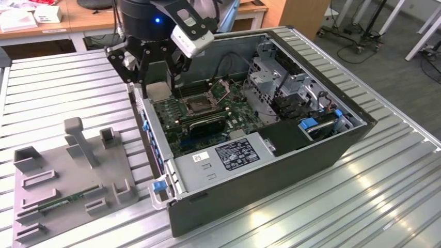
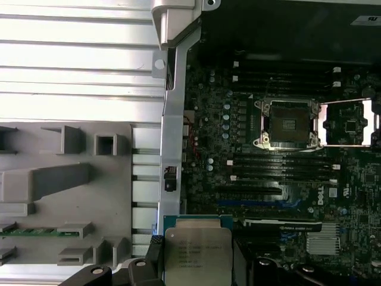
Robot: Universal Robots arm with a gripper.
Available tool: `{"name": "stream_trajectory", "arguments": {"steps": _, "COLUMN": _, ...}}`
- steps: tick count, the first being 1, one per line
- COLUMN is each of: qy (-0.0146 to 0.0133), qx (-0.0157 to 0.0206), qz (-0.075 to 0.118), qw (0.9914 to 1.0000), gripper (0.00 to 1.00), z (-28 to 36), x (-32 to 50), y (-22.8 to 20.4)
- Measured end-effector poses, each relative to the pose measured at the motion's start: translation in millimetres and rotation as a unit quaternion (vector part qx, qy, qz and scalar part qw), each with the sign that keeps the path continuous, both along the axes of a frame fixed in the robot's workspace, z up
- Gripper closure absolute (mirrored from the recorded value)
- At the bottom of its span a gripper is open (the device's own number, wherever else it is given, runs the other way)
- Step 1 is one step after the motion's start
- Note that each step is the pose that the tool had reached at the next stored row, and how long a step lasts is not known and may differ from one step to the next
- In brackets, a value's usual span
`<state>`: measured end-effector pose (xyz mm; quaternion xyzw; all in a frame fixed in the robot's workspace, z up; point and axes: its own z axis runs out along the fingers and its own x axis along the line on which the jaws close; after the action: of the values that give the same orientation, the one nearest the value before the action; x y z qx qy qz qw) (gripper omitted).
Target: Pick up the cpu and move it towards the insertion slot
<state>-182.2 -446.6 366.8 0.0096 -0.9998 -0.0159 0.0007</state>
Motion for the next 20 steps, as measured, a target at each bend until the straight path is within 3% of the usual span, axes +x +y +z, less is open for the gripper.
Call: {"name": "stream_trajectory", "arguments": {"steps": 20, "qy": 0.0, "qx": 0.0, "qz": 0.0, "qw": 1.0, "gripper": 0.46, "z": 0.0, "x": 26.9, "y": 0.0}}
